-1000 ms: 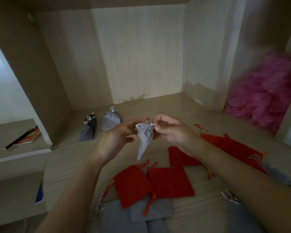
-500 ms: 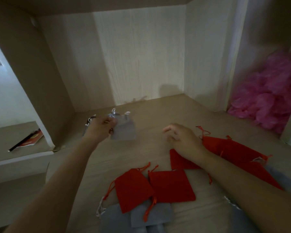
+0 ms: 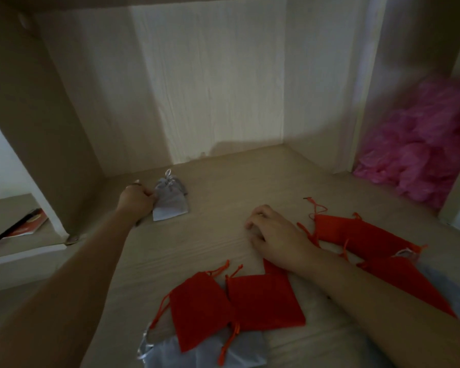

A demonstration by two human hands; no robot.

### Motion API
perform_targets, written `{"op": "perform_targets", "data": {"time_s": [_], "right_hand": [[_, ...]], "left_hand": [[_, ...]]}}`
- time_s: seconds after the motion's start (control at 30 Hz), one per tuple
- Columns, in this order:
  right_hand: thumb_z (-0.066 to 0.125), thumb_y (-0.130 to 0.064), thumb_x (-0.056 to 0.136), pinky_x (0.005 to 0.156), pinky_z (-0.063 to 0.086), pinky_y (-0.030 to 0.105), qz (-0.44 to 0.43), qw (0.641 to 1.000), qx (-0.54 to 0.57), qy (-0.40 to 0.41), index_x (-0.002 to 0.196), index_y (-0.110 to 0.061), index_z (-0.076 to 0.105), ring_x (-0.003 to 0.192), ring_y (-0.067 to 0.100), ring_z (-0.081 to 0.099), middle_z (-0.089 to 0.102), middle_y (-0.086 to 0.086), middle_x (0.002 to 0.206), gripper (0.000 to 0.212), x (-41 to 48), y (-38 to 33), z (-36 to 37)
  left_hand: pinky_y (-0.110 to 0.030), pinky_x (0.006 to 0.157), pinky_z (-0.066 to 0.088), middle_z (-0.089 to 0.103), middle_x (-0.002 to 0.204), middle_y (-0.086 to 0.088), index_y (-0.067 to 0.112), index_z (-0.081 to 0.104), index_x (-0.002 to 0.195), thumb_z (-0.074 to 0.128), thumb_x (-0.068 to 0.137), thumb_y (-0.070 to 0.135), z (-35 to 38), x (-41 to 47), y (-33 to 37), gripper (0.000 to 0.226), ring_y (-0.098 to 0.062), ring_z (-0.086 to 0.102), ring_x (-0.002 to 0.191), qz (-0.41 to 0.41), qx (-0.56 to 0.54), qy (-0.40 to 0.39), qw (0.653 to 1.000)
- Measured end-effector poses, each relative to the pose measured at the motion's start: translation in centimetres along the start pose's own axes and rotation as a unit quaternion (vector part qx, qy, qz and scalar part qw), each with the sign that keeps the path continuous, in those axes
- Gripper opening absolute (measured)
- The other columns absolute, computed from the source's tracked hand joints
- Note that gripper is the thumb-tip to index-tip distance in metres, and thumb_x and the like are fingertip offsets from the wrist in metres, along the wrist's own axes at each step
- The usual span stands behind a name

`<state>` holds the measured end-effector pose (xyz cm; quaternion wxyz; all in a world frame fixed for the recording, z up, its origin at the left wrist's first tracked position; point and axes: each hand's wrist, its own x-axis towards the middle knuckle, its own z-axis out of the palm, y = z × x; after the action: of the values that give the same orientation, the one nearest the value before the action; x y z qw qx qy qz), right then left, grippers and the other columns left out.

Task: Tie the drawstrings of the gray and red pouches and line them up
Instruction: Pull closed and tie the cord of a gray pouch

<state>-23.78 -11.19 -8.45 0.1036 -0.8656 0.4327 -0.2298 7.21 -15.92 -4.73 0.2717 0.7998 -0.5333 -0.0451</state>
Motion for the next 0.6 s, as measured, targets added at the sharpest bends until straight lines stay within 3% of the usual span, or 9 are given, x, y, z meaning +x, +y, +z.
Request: {"op": "perform_targets", "data": {"time_s": [0.13,0.23,0.33,0.43,0.53,0.6], "right_hand": [[0.051,-0.017,0.091,0.094,0.035,0.024,0.002,1.000,-0.007,0.008,0.114,-0.011,0.056,0.114,0.019,0.047,0.044,0.004,0.125,0.024,0.0,0.0,0.0],[0.051,-0.017,0.091,0.094,0.035,0.025,-0.003,1.000,-0.015,0.005,0.113,-0.011,0.057,0.112,0.021,0.049,0.047,0.005,0.123,0.024,0.0,0.1,0.0],[0.052,-0.018,0.091,0.094,0.038,0.029,-0.008,1.000,-0.011,-0.006,0.110,-0.010,0.059,0.109,0.023,0.051,0.052,0.007,0.117,0.021,0.0,-0.1,-0.1],[0.056,-0.021,0.093,0.089,0.042,0.029,-0.017,0.996,0.081,0.020,0.103,-0.010,0.064,0.101,0.020,0.057,0.060,0.005,0.105,0.017,0.0,-1.2,-0.7],[0.065,-0.028,0.088,0.092,0.048,0.034,-0.034,0.970,0.238,-0.031,0.098,-0.016,0.069,0.097,0.013,0.063,0.068,-0.002,0.100,0.016,-0.3,-3.4,-2.2],[0.072,-0.024,0.082,0.097,0.046,0.031,-0.062,0.944,0.298,-0.125,0.096,-0.022,0.071,0.102,0.010,0.063,0.069,-0.006,0.104,0.015,-0.7,-5.0,-3.0]], "left_hand": [[-0.026,0.061,0.035,0.060,0.076,-0.013,0.004,0.066,0.074,0.057,0.087,0.008,-1.0,-1.3,1.0,0.017,-0.023,0.053,0.071,0.021,0.007,0.033,0.999],[-0.026,0.046,0.038,0.060,0.065,-0.011,0.003,0.067,0.070,0.060,0.083,0.009,-3.0,-2.9,2.2,0.016,-0.018,0.051,0.059,0.065,0.021,0.033,0.997],[-0.014,0.043,0.043,0.066,0.062,-0.001,0.012,0.070,0.072,0.070,0.082,0.020,-5.2,-7.3,3.9,0.013,-0.010,0.059,0.052,0.096,-0.007,-0.156,0.983],[-0.015,0.051,0.048,0.070,0.068,-0.006,0.006,0.071,0.075,0.082,0.062,0.041,-7.1,-13.7,5.0,0.039,-0.005,0.063,0.057,0.109,-0.018,-0.359,0.927],[-0.016,0.052,0.047,0.070,0.068,-0.002,0.010,0.072,0.077,0.079,0.030,0.067,-8.7,-18.4,4.4,0.074,-0.005,0.062,0.057,0.109,0.067,-0.430,0.894],[-0.014,0.053,0.044,0.072,0.076,-0.002,0.016,0.072,0.079,0.075,0.036,0.072,-9.3,-20.5,3.4,0.071,-0.007,0.062,0.063,0.110,0.143,-0.411,0.893]]}}
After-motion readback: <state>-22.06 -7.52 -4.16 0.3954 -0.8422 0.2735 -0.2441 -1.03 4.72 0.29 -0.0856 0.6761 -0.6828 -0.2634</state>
